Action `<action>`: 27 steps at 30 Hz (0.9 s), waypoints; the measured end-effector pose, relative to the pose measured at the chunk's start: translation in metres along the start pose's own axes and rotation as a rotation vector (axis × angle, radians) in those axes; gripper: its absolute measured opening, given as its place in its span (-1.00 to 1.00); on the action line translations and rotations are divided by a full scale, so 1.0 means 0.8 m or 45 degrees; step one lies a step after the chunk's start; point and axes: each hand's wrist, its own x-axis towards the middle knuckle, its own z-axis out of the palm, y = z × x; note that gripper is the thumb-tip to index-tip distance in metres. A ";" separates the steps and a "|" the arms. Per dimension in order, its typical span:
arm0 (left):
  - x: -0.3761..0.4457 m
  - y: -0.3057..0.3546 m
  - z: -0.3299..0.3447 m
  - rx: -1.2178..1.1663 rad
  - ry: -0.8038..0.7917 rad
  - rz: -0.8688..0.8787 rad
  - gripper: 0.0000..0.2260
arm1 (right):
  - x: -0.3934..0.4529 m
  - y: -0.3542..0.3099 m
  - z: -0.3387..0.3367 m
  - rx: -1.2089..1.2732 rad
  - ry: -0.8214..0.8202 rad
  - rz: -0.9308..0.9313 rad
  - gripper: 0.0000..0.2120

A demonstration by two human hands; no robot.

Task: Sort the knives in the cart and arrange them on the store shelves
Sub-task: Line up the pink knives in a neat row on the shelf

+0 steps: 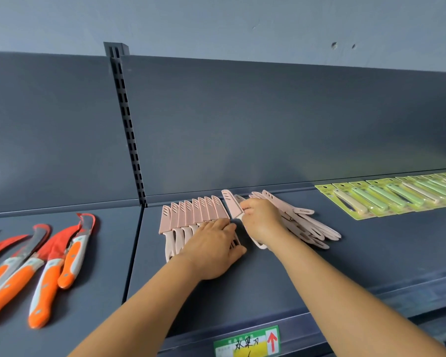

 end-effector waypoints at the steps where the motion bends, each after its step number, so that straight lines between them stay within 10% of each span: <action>1: 0.000 0.000 0.000 -0.010 0.003 -0.004 -0.49 | 0.001 -0.003 0.003 0.021 -0.020 0.021 -0.74; 27: 0.015 0.019 0.004 0.103 -0.068 0.079 -0.45 | -0.023 0.037 -0.020 -0.691 -0.206 -0.088 -0.62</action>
